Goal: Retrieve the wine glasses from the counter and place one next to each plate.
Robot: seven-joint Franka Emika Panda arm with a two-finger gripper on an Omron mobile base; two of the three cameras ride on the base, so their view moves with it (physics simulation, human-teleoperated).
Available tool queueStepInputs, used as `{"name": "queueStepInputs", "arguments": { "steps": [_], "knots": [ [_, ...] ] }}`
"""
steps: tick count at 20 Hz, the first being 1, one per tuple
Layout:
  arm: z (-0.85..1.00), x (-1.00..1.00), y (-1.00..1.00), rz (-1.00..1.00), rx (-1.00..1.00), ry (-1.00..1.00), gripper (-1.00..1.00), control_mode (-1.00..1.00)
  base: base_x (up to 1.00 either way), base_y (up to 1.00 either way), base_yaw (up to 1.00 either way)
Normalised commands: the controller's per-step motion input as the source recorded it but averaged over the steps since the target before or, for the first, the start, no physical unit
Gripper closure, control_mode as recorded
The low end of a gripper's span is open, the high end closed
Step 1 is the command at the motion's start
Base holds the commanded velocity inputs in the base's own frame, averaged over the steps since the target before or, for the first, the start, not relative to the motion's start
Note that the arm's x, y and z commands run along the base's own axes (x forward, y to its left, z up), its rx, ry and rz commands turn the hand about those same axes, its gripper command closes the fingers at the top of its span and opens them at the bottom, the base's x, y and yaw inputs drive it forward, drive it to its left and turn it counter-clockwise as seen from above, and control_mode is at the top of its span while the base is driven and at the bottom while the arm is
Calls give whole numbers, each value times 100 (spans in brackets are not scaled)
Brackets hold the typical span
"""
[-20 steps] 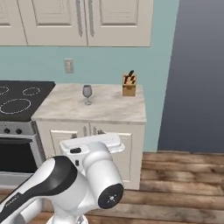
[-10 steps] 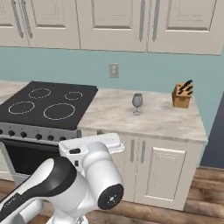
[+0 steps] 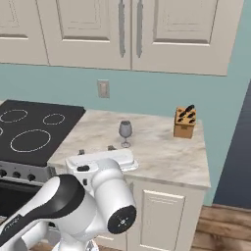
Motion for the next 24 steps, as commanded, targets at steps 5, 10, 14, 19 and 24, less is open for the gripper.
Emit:
{"name": "queueStepInputs", "arguments": {
  "steps": [5,10,14,19,24],
  "knots": [
    [0,0,0,0,0,0,-100,100,94,27,0],
    [0,0,0,0,0,0,-100,100,49,78,0],
    [0,0,0,0,0,0,-100,100,58,-1,15],
    [0,0,0,0,0,0,-100,100,34,-7,18],
    [0,0,0,0,0,0,-100,100,41,0,-22]
  ]
}}
